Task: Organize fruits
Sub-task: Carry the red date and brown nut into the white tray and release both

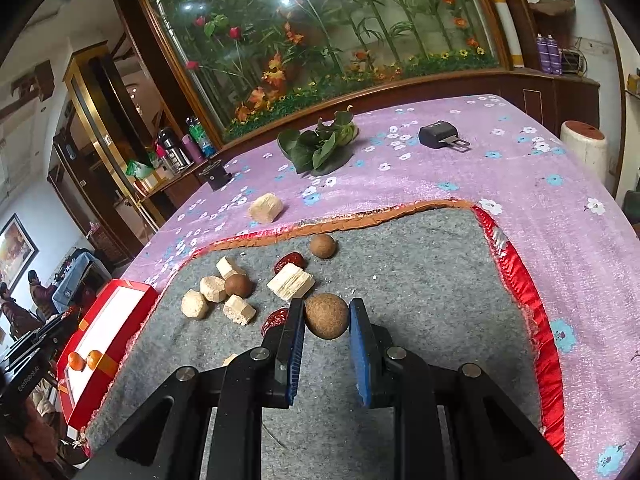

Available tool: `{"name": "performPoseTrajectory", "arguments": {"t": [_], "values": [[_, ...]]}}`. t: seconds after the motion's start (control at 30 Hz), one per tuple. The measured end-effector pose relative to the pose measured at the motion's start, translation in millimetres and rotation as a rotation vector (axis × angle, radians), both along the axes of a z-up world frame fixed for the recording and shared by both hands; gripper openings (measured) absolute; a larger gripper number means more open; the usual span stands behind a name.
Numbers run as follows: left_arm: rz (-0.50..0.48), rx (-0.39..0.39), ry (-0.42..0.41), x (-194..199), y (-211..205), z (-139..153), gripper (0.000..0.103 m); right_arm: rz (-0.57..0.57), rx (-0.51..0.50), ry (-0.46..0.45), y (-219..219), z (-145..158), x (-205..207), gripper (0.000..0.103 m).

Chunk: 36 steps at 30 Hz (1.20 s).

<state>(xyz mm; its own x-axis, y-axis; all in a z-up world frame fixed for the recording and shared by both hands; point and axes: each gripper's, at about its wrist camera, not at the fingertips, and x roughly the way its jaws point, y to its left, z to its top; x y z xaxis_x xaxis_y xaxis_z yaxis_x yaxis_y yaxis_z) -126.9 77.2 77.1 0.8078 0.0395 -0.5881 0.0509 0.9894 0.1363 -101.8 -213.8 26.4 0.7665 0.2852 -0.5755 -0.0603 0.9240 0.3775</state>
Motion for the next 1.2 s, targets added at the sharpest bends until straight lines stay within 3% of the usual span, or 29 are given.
{"name": "performPoseTrajectory", "arguments": {"t": [0.53,0.67,0.87,1.2], "values": [[0.03,-0.029,-0.012,-2.2,20.7,2.8,0.017,0.0,-0.007,0.008,2.5,-0.9,1.8,0.022],[0.048,-0.033,-0.022,-2.8,31.7,5.1,0.017,0.017,0.032,0.005,6.7,1.7,1.8,0.022],[0.103,-0.042,-0.043,-3.8,58.5,8.8,0.017,0.149,0.056,-0.007,62.6,15.6,8.3,0.022],[0.268,-0.043,-0.018,1.3,135.7,-5.0,0.017,0.415,0.07,-0.018,202.7,37.4,30.6,0.021]]}}
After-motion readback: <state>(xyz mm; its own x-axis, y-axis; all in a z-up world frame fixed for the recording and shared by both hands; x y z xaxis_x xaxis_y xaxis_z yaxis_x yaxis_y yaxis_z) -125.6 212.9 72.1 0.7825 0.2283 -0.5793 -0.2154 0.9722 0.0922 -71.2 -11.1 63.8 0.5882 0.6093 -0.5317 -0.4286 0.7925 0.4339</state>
